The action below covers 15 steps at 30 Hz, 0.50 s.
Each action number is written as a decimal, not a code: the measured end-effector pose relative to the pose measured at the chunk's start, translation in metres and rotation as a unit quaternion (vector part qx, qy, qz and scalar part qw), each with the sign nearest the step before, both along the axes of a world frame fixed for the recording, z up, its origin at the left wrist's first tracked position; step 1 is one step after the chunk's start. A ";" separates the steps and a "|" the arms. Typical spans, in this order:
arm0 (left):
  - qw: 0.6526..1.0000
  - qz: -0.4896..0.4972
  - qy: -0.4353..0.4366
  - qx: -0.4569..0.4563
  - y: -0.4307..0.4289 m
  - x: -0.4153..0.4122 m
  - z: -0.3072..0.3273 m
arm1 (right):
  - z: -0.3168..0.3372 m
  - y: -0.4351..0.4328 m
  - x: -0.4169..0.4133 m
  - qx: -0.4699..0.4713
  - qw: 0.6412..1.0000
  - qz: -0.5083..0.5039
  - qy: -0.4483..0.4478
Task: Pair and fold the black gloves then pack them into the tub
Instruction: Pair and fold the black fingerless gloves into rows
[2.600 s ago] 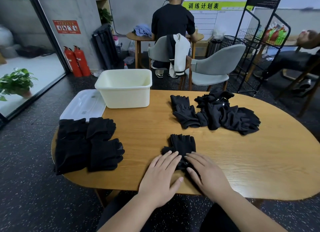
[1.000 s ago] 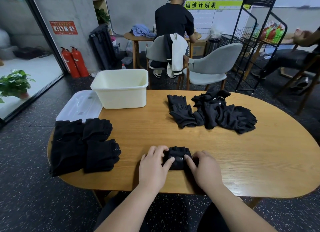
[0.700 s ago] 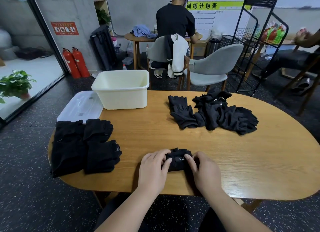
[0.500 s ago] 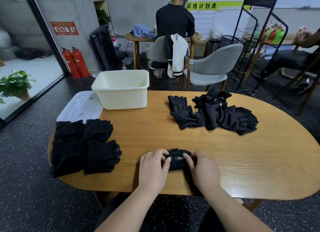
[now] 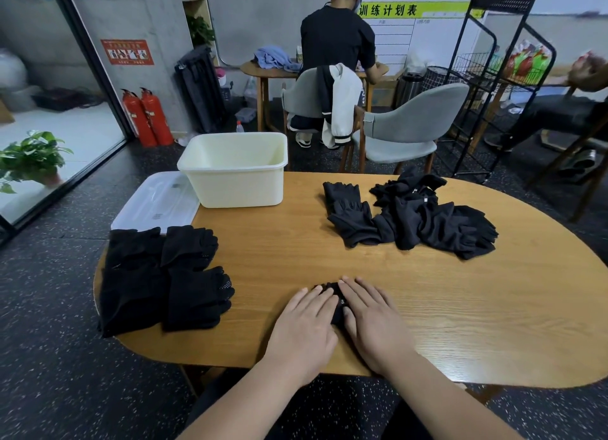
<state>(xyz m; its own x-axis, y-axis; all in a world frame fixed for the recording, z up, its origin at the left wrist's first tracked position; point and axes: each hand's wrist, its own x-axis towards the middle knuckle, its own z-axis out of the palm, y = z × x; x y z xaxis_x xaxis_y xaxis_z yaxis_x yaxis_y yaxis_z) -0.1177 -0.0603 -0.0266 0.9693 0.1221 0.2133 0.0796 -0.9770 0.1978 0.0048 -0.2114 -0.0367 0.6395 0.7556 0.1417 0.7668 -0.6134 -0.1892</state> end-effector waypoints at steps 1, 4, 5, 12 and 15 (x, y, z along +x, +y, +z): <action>1.000 -0.006 0.030 0.000 0.000 -0.004 0.003 | 0.001 0.001 0.000 -0.015 1.000 0.002 0.008; 0.994 -0.032 0.100 0.013 0.000 -0.016 0.012 | 0.004 0.004 -0.001 -0.047 0.999 0.005 0.017; 0.993 -0.033 0.108 0.022 0.000 -0.017 0.013 | 0.004 0.004 -0.001 -0.054 0.998 0.003 0.017; 0.990 -0.028 0.135 0.035 0.002 -0.011 0.009 | 0.003 0.011 -0.002 -0.066 0.997 -0.026 0.030; 0.991 -0.025 0.127 0.034 0.002 -0.013 0.010 | 0.005 0.010 -0.003 -0.063 0.997 -0.023 0.031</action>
